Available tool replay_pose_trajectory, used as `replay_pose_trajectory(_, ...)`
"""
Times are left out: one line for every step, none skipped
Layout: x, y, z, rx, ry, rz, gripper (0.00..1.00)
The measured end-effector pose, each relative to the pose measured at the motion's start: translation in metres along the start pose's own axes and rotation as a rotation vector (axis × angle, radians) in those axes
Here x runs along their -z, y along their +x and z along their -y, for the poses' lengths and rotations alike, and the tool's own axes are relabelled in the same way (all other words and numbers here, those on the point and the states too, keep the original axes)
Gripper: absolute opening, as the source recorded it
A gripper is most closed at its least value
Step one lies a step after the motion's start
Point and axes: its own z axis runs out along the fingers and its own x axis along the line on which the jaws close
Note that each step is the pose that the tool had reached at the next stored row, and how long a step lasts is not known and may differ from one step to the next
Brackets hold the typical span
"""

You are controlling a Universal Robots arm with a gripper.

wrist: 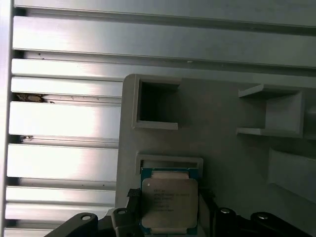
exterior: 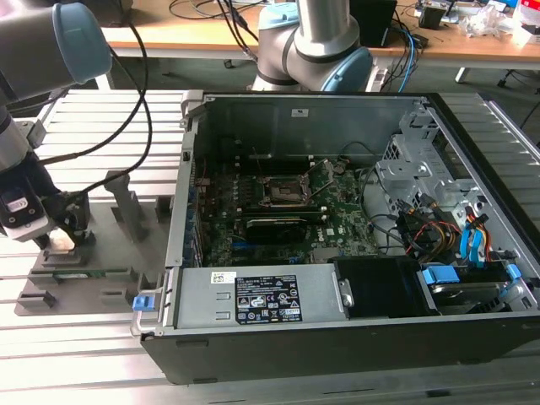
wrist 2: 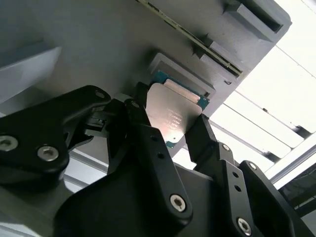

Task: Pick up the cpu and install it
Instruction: 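Pick up the cpu and move it towards the insertion slot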

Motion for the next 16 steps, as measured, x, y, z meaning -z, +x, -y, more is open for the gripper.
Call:
replay_pose_trajectory(0.0031,-0.0001,0.0,0.0,0.0,0.0,0.55)
replay_pose_trajectory(0.0052,-0.0001,0.0,0.0,0.0,-0.0001,0.55)
replay_pose_trajectory(0.007,-0.0002,0.0,0.0,0.0,0.0,0.55)
replay_pose_trajectory(0.0099,-0.0003,0.0001,0.0,0.0,0.0,0.55)
replay_pose_trajectory(0.0131,-0.0004,0.0001,0.0,0.0,-0.0001,0.55)
replay_pose_trajectory(0.0152,-0.0004,0.0001,0.0,0.0,0.0,0.55)
replay_pose_trajectory(0.018,-0.0005,0.0001,0.0,0.0,0.0,0.55)
replay_pose_trajectory(0.0201,-0.0006,0.0001,0.0,0.0,0.0,0.55)
replay_pose_trajectory(0.0235,-0.0007,0.0002,0.0,0.0,0.0,0.55)
replay_pose_trajectory(0.0264,-0.0008,0.0002,0.0,0.0,-0.0001,0.55)
replay_pose_trajectory(0.0297,-0.0009,0.0002,0.0,0.0,0.0,0.55)
replay_pose_trajectory(0.0317,-0.0009,0.0002,0.0,0.0,0.0,0.55)
replay_pose_trajectory(0.0332,-0.0009,0.0002,0.0,0.0,0.0,0.55)
replay_pose_trajectory(0.036,-0.001,0.0002,0.0,0.0,0.0,0.55)
replay_pose_trajectory(0.0387,-0.0011,0.0003,0.0,0.0,0.0,0.55)
replay_pose_trajectory(0.0442,-0.0013,0.0003,0.0,0.0,0.0,0.55)
